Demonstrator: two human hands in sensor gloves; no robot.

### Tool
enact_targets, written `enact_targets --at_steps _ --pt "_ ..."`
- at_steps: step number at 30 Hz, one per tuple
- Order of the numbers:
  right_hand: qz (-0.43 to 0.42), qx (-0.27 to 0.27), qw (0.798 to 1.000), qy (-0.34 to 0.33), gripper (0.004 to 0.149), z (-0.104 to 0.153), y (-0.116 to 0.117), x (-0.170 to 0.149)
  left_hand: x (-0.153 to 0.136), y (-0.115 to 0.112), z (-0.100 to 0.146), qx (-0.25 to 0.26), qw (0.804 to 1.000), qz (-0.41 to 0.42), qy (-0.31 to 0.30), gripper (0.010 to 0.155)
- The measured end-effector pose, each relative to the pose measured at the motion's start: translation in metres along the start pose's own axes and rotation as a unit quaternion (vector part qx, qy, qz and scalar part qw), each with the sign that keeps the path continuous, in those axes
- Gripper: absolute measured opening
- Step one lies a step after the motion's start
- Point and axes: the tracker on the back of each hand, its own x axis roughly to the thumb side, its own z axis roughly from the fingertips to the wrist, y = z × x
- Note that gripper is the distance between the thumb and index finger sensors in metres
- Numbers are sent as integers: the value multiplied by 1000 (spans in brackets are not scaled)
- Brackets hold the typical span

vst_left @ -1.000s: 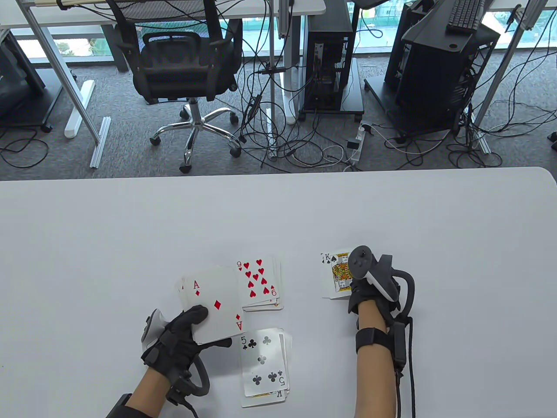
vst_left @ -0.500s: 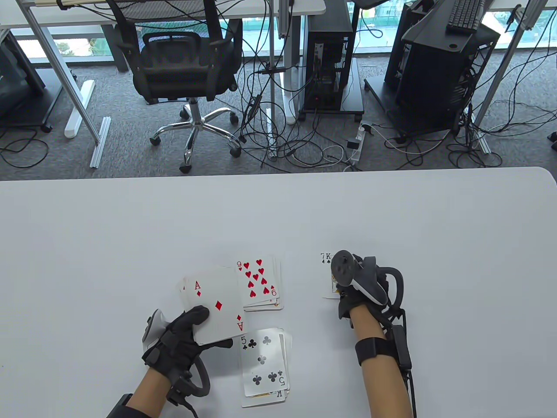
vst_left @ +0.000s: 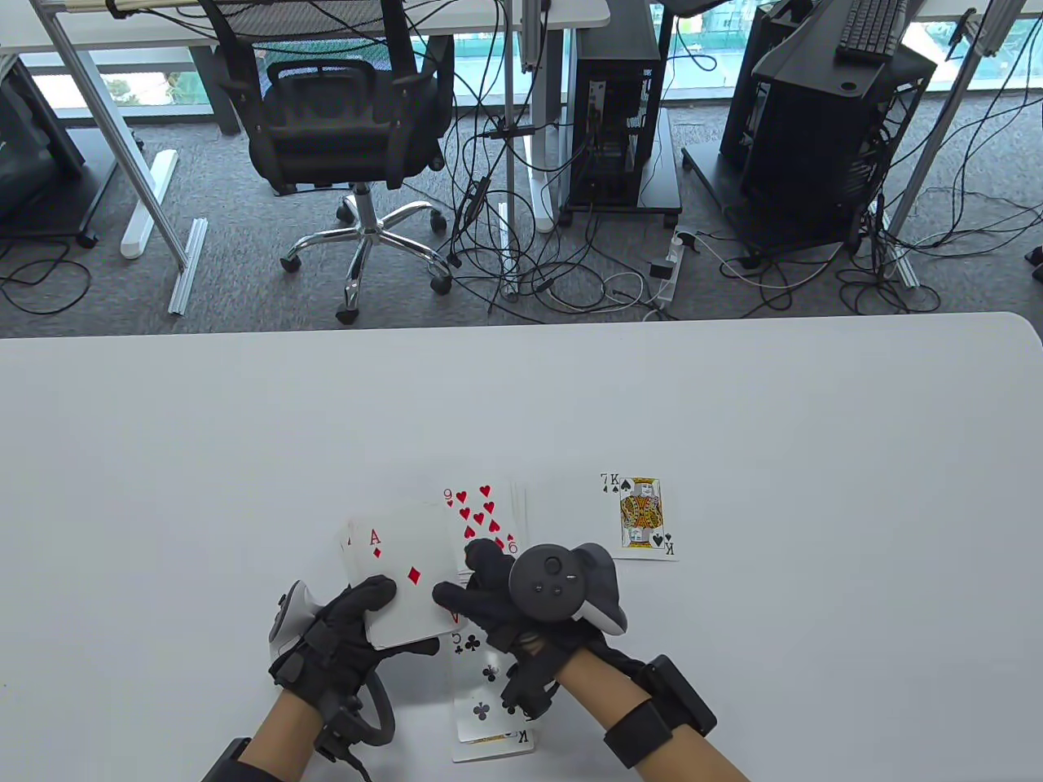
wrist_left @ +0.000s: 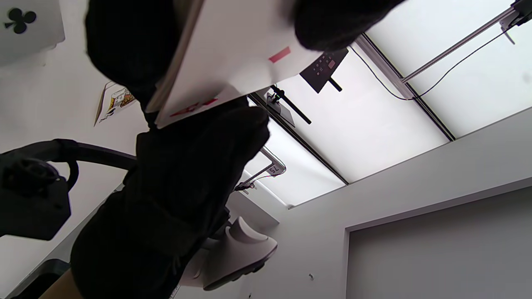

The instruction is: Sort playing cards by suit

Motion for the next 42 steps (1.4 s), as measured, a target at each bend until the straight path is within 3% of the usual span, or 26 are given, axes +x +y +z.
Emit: enact_targets --at_steps 5,11,14,20,26,30,34,42 --pt "29 -46 999 -3 65 -1 6 3 -1 -5 -1 -11 1000 -12 4 59" --pt "-71 -47 995 44 48 4 -3 -9 -4 -12 -3 -26 1000 -13 3 59" --pt "-68 -58 995 53 46 9 -9 -14 -7 -15 -4 -31 999 -14 7 59" --pt "-82 -107 988 70 40 31 -39 -32 -7 -16 -4 -36 999 -2 3 58" --pt "-101 -150 973 142 40 73 -76 -67 -8 -13 -4 -31 1000 1 3 58" --pt "-23 -109 972 208 41 105 -90 -87 -8 -13 -4 -27 1000 -2 3 58" --pt "91 -39 957 271 47 132 -88 -102 -9 -12 -3 -23 1000 -3 6 58" --pt "257 94 915 297 58 141 -57 -110 -9 -12 -3 -19 1000 -3 10 58"
